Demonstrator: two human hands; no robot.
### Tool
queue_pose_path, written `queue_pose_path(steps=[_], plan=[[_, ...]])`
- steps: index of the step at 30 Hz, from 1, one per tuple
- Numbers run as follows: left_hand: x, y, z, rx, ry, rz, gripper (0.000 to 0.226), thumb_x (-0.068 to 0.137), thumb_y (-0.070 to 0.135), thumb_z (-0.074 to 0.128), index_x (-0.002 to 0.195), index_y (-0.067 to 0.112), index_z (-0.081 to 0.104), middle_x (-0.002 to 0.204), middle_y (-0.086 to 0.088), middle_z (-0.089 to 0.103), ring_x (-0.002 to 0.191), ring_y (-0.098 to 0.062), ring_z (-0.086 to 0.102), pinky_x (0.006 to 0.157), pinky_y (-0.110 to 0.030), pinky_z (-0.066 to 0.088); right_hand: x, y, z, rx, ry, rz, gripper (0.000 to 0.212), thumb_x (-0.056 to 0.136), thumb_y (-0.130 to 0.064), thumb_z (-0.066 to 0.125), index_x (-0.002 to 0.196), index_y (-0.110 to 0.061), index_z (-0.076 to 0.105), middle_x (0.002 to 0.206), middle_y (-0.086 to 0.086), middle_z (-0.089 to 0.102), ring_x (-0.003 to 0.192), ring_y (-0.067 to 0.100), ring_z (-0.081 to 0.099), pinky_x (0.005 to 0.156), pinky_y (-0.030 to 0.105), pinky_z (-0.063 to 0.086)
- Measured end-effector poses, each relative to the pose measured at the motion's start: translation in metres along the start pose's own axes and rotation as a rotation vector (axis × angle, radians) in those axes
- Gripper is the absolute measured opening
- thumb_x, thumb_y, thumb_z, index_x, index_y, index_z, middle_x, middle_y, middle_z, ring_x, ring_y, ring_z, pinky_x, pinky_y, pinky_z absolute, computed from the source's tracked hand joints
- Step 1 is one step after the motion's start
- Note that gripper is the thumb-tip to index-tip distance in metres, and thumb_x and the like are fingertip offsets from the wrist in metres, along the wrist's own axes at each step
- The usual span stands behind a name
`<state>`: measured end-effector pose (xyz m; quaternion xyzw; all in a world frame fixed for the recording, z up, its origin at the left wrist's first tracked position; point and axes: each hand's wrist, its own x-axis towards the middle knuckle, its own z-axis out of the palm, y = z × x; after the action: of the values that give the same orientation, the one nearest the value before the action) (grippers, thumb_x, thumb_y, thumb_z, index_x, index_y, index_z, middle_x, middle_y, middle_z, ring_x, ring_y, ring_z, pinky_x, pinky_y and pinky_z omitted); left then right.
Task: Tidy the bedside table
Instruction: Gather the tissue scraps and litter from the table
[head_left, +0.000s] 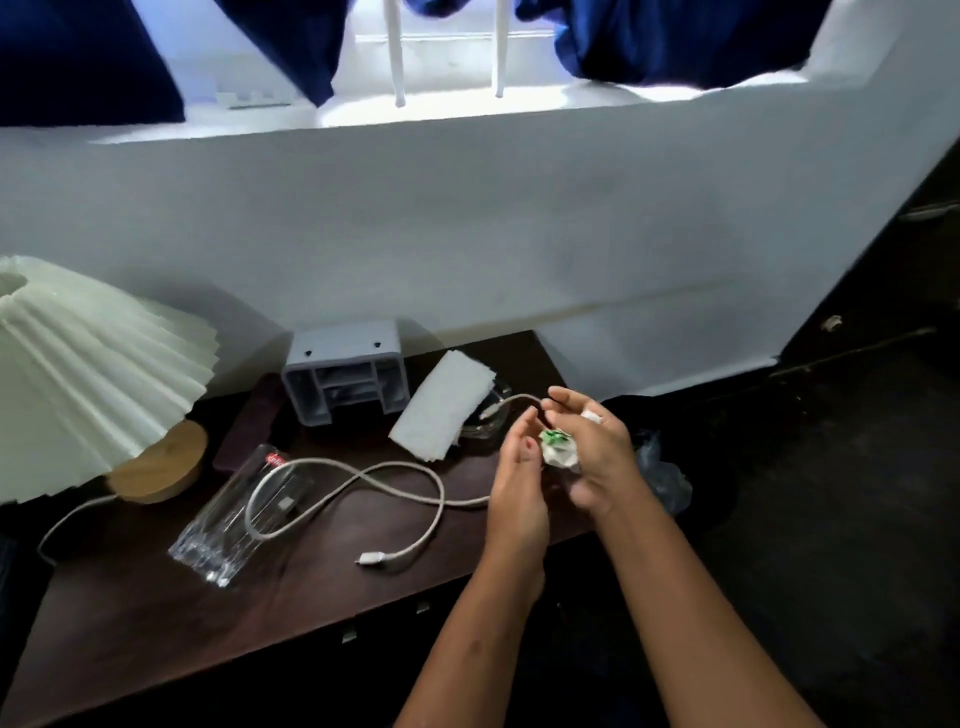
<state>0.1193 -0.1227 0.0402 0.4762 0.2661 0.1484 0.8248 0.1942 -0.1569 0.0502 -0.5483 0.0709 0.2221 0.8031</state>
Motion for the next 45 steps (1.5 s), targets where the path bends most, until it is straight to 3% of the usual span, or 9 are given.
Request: queue_pose_path(steps=[6, 11, 16, 19, 24, 29, 37, 41, 45], plan=[[0.012, -0.03, 0.049, 0.273, -0.243, -0.215, 0.028, 0.098, 0.011, 0.038, 0.096, 0.025, 0.062, 0.094, -0.002, 0.066, 0.088, -0.016, 0.063, 0.092, -0.04, 0.05, 0.025, -0.008, -0.1, 0.026, 0.271, 0.052, 0.024, 0.096, -0.008, 0.043, 0.076, -0.01, 0.055, 0.063, 0.004, 0.04, 0.026, 0.001, 0.039, 0.029, 0.01, 0.031], [0.028, -0.052, 0.08, 0.427, -0.328, -0.277, 0.036, 0.098, 0.007, 0.032, 0.095, 0.022, 0.064, 0.086, 0.005, 0.065, 0.072, -0.001, 0.061, 0.056, -0.009, 0.048, 0.052, -0.006, -0.128, -0.148, 0.451, 0.095, 0.039, 0.095, -0.032, 0.047, 0.063, -0.011, 0.05, 0.055, 0.006, 0.041, 0.039, 0.014, 0.041, 0.04, 0.022, 0.032], [0.049, -0.063, 0.09, 0.494, -0.349, -0.31, 0.038, 0.098, 0.006, 0.034, 0.13, 0.017, 0.052, 0.119, 0.003, 0.061, 0.103, -0.007, 0.057, 0.084, -0.018, 0.045, 0.094, -0.008, -0.154, -0.065, 0.484, 0.245, 0.059, 0.081, -0.07, 0.04, 0.069, -0.016, 0.061, 0.071, 0.01, 0.065, 0.064, 0.027, 0.062, 0.056, 0.031, 0.051], [0.063, -0.072, 0.085, 0.497, -0.334, -0.319, 0.035, 0.098, 0.008, 0.035, 0.126, 0.02, 0.052, 0.098, 0.014, 0.059, 0.082, 0.0, 0.054, 0.064, -0.011, 0.044, 0.101, -0.011, -0.165, 0.14, 0.404, 0.331, 0.056, 0.093, -0.056, 0.026, 0.08, -0.012, 0.059, 0.076, 0.011, 0.063, 0.072, 0.027, 0.056, 0.07, 0.032, 0.044], [0.073, -0.083, 0.077, 0.472, -0.302, -0.325, 0.038, 0.1, 0.008, 0.032, 0.135, 0.012, 0.046, 0.133, 0.0, 0.051, 0.121, -0.013, 0.049, 0.096, -0.025, 0.04, 0.109, 0.0, -0.182, 0.27, 0.501, 0.324, 0.034, 0.096, -0.028, 0.033, 0.107, -0.003, 0.053, 0.117, 0.021, 0.053, 0.108, 0.036, 0.052, 0.101, 0.051, 0.037], [0.074, -0.083, 0.073, 0.402, -0.289, -0.3, 0.038, 0.1, 0.007, 0.032, 0.136, 0.009, 0.043, 0.138, -0.004, 0.049, 0.115, -0.013, 0.05, 0.098, -0.027, 0.039, 0.114, 0.003, -0.19, 0.352, 0.519, 0.286, 0.03, 0.098, -0.015, 0.031, 0.112, 0.004, 0.049, 0.087, 0.016, 0.052, 0.117, 0.036, 0.047, 0.108, 0.045, 0.035], [0.06, -0.051, 0.048, 0.291, -0.161, -0.273, 0.037, 0.1, 0.007, 0.03, 0.135, 0.005, 0.044, 0.139, -0.012, 0.049, 0.123, -0.028, 0.051, 0.098, -0.032, 0.039, 0.091, -0.005, -0.143, 0.445, 0.375, 0.24, 0.042, 0.097, -0.02, 0.04, 0.136, -0.003, 0.038, 0.147, 0.015, 0.035, 0.137, 0.031, 0.032, 0.11, 0.041, 0.03], [0.043, -0.019, 0.021, 0.276, -0.062, -0.219, 0.035, 0.1, 0.006, 0.031, 0.131, 0.005, 0.048, 0.132, -0.012, 0.053, 0.112, -0.026, 0.055, 0.083, -0.025, 0.045, 0.057, -0.018, -0.089, 0.386, 0.254, 0.161, 0.04, 0.096, -0.02, 0.043, 0.135, -0.009, 0.042, 0.14, 0.012, 0.042, 0.125, 0.026, 0.043, 0.105, 0.038, 0.034], [0.028, 0.01, -0.018, 0.249, 0.057, -0.126, 0.036, 0.099, 0.005, 0.031, 0.13, 0.004, 0.049, 0.122, -0.01, 0.055, 0.087, -0.012, 0.056, 0.076, -0.024, 0.045, 0.009, -0.008, -0.027, 0.225, 0.055, 0.155, 0.026, 0.095, -0.014, 0.045, 0.121, -0.014, 0.05, 0.105, 0.005, 0.052, 0.091, 0.016, 0.047, 0.083, 0.03, 0.042]])
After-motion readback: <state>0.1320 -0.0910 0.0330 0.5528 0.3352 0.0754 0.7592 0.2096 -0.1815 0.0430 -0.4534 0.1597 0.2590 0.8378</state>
